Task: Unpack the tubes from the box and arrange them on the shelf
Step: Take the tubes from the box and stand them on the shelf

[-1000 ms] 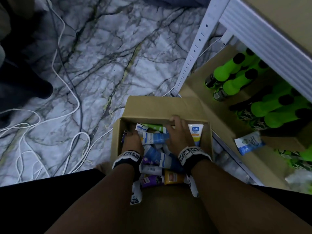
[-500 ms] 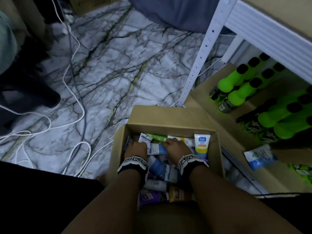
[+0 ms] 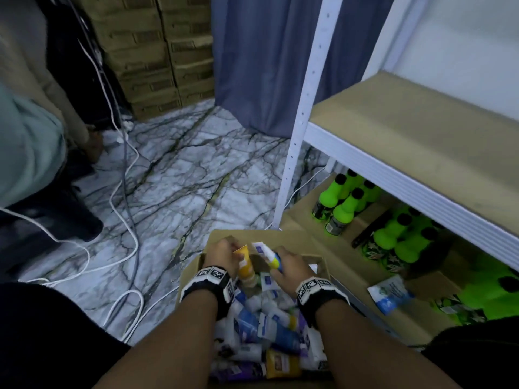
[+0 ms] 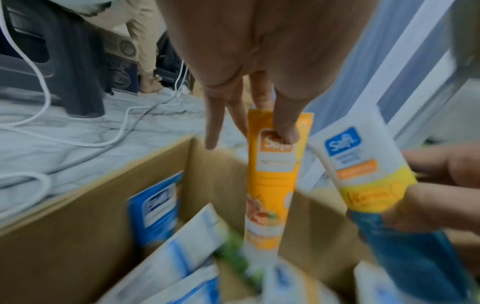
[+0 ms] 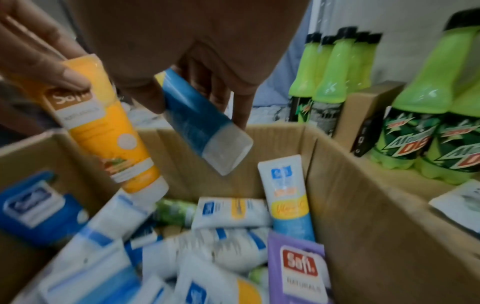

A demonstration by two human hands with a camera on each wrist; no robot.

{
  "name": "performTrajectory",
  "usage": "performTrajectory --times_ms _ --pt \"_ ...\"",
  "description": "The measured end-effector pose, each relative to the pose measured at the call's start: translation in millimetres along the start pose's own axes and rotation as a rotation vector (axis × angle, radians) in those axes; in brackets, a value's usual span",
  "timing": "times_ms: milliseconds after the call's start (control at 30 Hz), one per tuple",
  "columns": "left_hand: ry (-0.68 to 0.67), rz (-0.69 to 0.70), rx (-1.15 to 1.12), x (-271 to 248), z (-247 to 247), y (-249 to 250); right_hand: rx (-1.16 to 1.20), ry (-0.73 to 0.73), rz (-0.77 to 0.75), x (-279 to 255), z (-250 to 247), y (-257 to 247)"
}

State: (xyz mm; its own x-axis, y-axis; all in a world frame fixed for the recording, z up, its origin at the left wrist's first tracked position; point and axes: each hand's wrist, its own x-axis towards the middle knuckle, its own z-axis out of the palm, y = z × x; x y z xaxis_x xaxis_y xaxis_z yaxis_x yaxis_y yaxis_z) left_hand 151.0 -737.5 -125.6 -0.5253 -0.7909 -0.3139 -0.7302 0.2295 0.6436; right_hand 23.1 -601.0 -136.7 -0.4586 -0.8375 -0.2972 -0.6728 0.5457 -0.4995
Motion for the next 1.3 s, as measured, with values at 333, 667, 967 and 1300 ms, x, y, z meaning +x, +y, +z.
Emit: performTrajectory --times_ms 333,667,967,1300 --pt "0.162 0.271 -0.511 -27 -63 127 0.242 0.393 -0.101 -52 -138 -25" --pt "0.135 0.587 -0.438 -64 -109 281 0.34 0.726 -0.108 -112 -249 -19" --pt "0.14 0.72 -0.356 -69 -96 370 0.437 0.858 -0.023 -133 -315 12" --pt "0.062 0.747 -0.439 -45 -69 393 0.489 0.839 0.012 -122 -338 46"
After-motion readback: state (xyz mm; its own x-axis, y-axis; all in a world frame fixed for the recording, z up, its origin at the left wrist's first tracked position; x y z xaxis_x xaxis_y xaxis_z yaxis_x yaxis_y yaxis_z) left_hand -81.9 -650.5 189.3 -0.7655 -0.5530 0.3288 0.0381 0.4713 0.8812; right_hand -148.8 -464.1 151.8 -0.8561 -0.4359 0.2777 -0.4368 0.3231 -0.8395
